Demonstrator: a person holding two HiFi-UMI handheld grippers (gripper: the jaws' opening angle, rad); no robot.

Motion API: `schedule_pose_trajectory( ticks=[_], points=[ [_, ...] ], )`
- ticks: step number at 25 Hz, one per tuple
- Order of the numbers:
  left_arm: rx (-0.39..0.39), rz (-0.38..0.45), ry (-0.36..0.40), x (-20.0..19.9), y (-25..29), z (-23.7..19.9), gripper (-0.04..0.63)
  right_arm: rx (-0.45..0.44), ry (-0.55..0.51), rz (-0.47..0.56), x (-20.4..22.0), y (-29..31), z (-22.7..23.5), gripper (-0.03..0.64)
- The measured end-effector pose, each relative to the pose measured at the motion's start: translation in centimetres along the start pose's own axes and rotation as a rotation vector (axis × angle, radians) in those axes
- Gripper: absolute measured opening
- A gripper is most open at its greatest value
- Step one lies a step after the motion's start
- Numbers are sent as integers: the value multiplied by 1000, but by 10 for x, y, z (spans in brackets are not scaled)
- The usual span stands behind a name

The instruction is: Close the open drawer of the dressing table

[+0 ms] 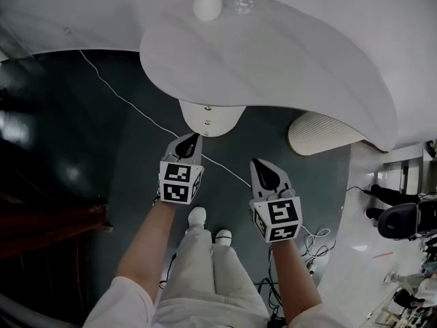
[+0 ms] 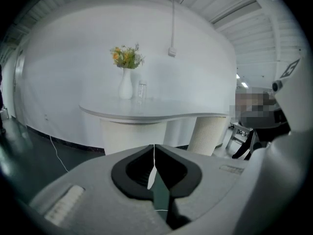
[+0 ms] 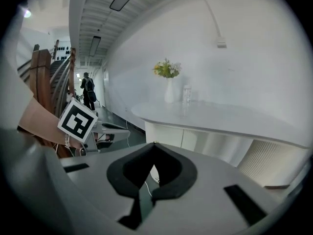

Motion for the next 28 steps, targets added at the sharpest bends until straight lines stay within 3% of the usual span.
schedule_pose_trajectory(
  ticks=[7,13,21,28],
  points=[
    [6,31,55,-40,-42,17,18,13,-8,18,-30,-36,-2,-5],
    [-22,76,8,-67,-82,16,18,4,-11,55,-57,-60,-11,-5],
    [-49,138,60,-106,-128,22,18,-8,-39,106,-92,-91,-14,-5],
    [-75,231,62,-148,-166,28,18,21,-80,173,-125,-123,-11,-5]
  ],
)
Point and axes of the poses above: the fingertips, and each gripper's own axes: y forward along the fingers, z to its right, x out of its underside, the point moved 4 cm from there along -y, backward along the fingers, and after that the axes turned 3 degrees about -x, right-handed, at the moved point
